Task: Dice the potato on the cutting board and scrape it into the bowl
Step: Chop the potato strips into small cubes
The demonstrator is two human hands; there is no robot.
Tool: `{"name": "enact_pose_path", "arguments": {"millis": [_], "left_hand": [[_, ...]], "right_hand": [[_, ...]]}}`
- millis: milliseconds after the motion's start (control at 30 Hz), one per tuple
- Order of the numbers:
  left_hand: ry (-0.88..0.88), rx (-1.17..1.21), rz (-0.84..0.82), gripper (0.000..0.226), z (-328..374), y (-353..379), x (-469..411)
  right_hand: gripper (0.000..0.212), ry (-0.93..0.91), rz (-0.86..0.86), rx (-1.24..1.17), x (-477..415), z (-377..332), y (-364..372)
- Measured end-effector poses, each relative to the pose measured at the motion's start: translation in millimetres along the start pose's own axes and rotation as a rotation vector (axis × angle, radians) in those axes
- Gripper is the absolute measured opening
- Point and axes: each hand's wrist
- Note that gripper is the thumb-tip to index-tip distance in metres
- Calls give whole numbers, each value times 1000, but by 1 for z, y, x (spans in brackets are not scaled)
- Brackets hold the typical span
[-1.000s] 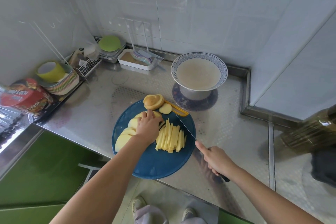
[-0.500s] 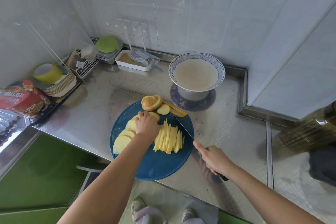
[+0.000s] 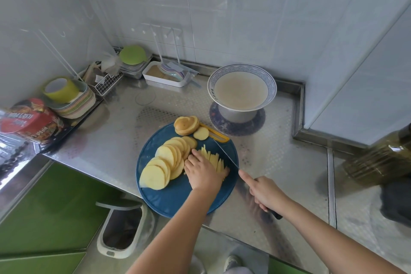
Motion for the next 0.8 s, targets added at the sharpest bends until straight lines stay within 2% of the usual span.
{"name": "enact_pose_path", "arguments": {"millis": [200, 533, 667, 800], "left_hand": [[-83, 59, 74, 118, 6, 19, 7], [-10, 56, 42, 115, 1, 15, 10], [104, 47, 17, 114, -9, 13, 7], [318, -14, -44, 112, -32, 5, 1]], "right_hand": [[67, 7, 11, -39, 2, 3, -2], [67, 15, 10, -41, -2, 4, 2], [67, 19, 6, -27, -3, 2, 3], [67, 24, 17, -11, -2, 0, -3]]}}
Point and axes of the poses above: each hand's wrist, its own x-axis away from the middle knuckle, its own y-axis out of the palm, z = x × y, and after that the axes turned 9 degrees about y, right-handed
